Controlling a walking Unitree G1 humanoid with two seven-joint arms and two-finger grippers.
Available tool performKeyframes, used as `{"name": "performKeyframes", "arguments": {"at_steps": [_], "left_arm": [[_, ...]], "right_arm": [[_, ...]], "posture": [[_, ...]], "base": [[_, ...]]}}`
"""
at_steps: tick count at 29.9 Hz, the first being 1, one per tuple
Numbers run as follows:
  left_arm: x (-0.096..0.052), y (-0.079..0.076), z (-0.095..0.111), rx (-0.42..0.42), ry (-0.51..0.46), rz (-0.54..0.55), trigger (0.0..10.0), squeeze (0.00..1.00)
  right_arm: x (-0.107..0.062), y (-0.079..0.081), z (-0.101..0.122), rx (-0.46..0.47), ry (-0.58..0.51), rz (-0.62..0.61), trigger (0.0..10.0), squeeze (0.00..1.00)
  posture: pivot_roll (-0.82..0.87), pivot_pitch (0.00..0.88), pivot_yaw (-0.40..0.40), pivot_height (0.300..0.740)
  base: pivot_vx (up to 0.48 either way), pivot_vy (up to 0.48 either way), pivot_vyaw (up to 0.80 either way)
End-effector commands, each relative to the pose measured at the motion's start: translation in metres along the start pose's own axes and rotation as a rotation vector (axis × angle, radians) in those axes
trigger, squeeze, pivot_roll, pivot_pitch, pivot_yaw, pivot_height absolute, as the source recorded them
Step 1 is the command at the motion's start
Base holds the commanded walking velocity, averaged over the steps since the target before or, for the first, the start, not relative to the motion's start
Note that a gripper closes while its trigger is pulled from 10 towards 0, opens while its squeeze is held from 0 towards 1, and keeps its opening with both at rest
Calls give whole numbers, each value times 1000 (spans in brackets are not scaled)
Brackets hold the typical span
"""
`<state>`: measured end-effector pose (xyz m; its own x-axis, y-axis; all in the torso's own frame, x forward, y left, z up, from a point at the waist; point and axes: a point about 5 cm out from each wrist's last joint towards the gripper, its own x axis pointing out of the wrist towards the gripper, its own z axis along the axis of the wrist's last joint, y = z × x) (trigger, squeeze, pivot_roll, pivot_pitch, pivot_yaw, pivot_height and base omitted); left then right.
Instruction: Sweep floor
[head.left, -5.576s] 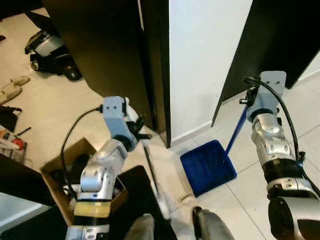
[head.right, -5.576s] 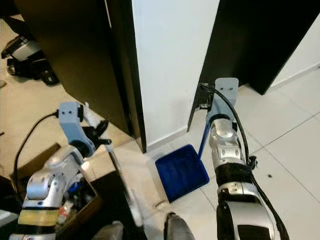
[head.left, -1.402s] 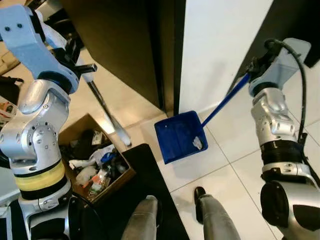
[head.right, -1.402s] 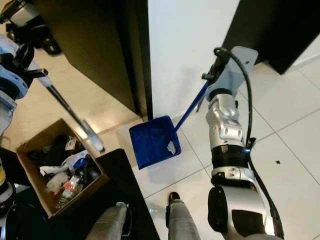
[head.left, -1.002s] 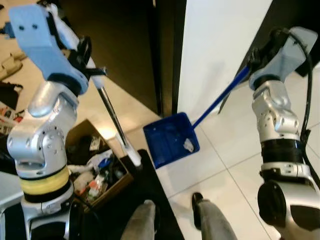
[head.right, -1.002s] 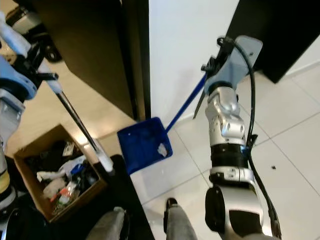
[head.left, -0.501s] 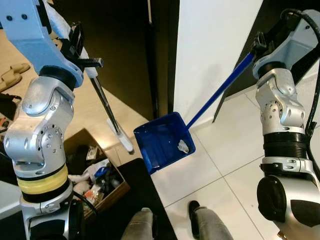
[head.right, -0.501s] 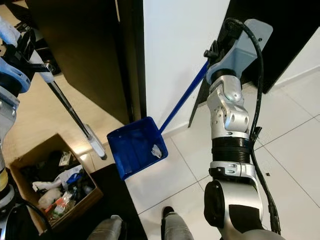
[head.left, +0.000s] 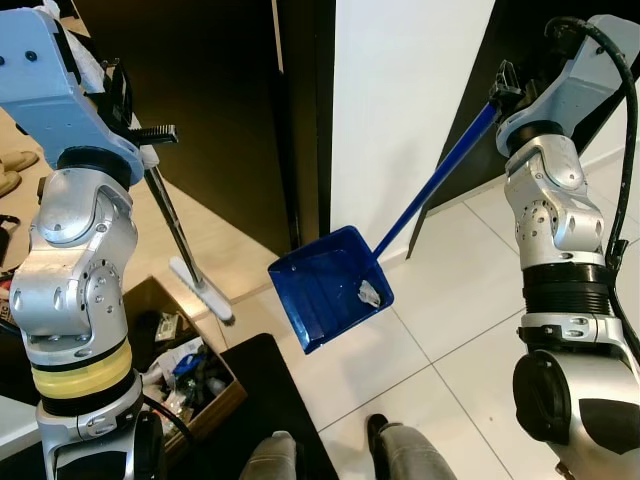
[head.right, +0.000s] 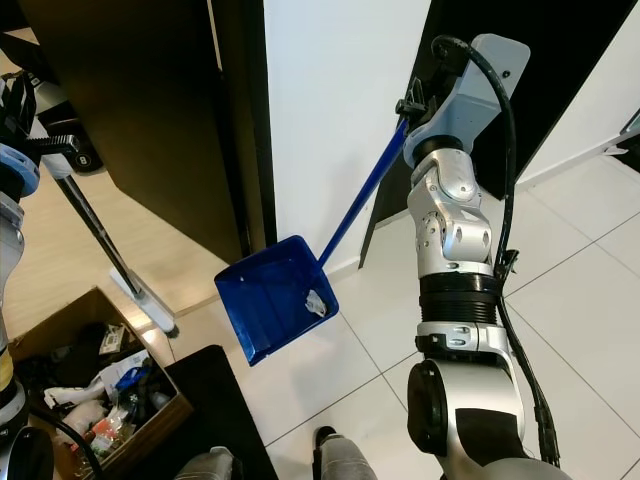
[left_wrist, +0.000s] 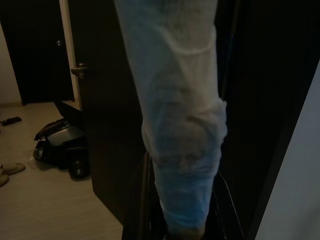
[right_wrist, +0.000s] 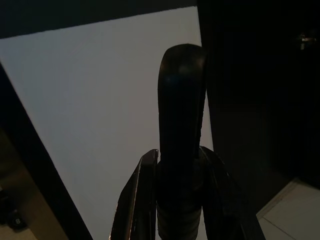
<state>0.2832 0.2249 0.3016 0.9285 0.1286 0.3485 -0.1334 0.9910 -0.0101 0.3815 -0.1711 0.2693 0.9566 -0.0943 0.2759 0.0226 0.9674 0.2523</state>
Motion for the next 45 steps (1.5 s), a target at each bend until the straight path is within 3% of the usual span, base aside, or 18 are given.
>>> {"name": "performKeyframes", "arguments": {"at_steps": [1,12,45], "left_arm": [[-2,6,9,18,-62,33,10000,0],[-2,7,9,23,-62,38,10000,0],[-2,8,10,26,-62,33,10000,0]], "right_arm": [[2,7,7,18,-31,26,10000,0],[0,8,1,15,-13,34,10000,0],[-2,6,-7,27,12,24,10000,0]], "posture": [[88,21,-23,740],[89,24,-17,740],[99,44,-10,740]], "base": [[0,390,0],[0,70,0],[0,353,0]]}}
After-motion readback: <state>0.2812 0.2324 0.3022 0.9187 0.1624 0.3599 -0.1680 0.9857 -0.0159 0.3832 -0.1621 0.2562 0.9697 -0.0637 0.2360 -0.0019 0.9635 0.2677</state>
